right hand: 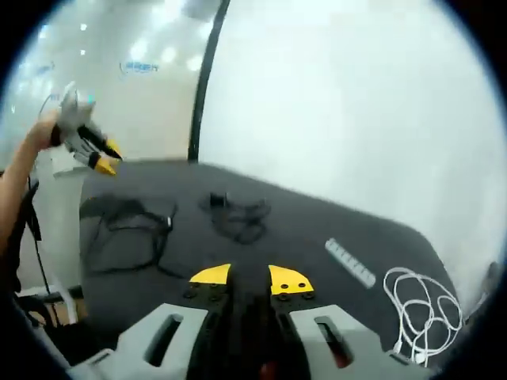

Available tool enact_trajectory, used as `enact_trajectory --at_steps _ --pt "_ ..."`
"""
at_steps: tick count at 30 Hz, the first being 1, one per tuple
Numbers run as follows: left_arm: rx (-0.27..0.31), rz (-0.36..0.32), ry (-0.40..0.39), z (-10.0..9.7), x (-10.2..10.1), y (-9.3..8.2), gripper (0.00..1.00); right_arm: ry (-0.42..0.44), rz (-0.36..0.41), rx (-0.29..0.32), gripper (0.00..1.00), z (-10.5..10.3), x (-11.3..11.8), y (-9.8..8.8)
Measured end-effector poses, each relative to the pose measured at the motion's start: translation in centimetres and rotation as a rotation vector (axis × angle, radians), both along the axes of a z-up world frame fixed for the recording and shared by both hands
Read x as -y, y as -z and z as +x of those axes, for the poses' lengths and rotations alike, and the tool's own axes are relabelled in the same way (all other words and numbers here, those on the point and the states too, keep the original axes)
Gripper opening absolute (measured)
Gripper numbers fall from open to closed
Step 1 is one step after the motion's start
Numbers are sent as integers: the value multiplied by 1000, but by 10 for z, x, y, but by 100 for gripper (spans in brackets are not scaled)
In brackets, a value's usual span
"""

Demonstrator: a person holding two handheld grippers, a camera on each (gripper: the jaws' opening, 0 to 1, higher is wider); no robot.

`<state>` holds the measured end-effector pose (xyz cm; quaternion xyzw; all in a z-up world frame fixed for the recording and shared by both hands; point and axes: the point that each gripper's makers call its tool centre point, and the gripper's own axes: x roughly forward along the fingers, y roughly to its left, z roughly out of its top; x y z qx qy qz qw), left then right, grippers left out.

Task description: Grab the wires, straighten them and put them on the rack

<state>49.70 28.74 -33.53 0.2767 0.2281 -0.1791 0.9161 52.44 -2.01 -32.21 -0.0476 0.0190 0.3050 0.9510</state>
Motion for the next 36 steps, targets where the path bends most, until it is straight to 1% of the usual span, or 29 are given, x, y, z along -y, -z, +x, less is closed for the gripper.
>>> enact_trajectory --at_steps 1,2,3,4,5,6,7,8,9,10,11,12,13,14,15,16,17,18,21,24,25,26,28,31,32,33,34,35,36 --pt "-69 -3 -5 0 6 18 16 10 44 26 14 3 3 -8" --pt "-126 59 29 2 11 37 11 21 84 56 14 6 8 -15" --pt "-157 123 55 4 12 53 7 8 110 73 14 8 9 -18" --pt "-177 154 32 7 13 66 3 -11 125 79 13 10 7 -15" --pt "-173 158 42 13 18 72 0 -9 120 82 13 10 6 -6" --pt "-183 109 79 17 32 79 0 19 94 112 13 15 10 1" --pt "-199 63 105 19 44 84 0 42 51 139 13 17 13 11" --pt "-190 75 147 22 52 85 0 70 13 146 13 20 18 23" --pt "-175 92 151 27 56 85 0 82 1 106 13 22 21 41" --pt "-165 122 178 32 61 85 0 89 -75 13 13 21 24 56" --pt "-173 118 178 34 65 87 0 83 -40 65 13 20 23 44" --pt "-172 131 177 37 65 89 1 70 64 121 13 19 21 28" --pt "-164 153 183 40 64 89 2 37 78 103 13 17 16 28" --pt "-162 182 209 43 65 92 2 28 78 45 13 18 15 36" --pt "-181 171 212 43 67 95 3 34 55 46 13 18 15 39" --pt "-184 160 220 44 68 96 4 43 1 47 13 20 17 45" --pt "-181 153 223 47 69 95 5 36 -20 61 13 19 15 46" --pt "-187 143 224 47 70 94 4 33 -3 58 13 19 14 44" --pt "-200 118 229 48 73 95 5 26 -3 72 13 18 12 42" --pt "-191 149 272 44 82 89 5 12 -4 61 13 19 11 44" --pt "-210 131 273 44 85 91 5 15 4 60 13 19 13 43" --pt "-242 141 277 43 84 96 5 19 11 58 13 20 14 42" --pt "-247 177 284 47 82 100 3 16 27 48 13 22 16 42" --pt "-271 126 258 51 80 99 3 -9 51 22 13 21 14 44" --pt "-297 117 211 47 75 97 2 -22 56 18 13 20 12 44" --pt "-355 107 120 37 64 93 1 -27 55 17 13 19 11 45" --pt "-328 132 126 31 59 80 1 -31 49 16 13 19 10 46" --pt "-263 157 164 24 60 61 1 -32 40 18 13 18 10 46" --pt "-231 135 180 14 63 43 1 -38 37 18 13 18 9 47"
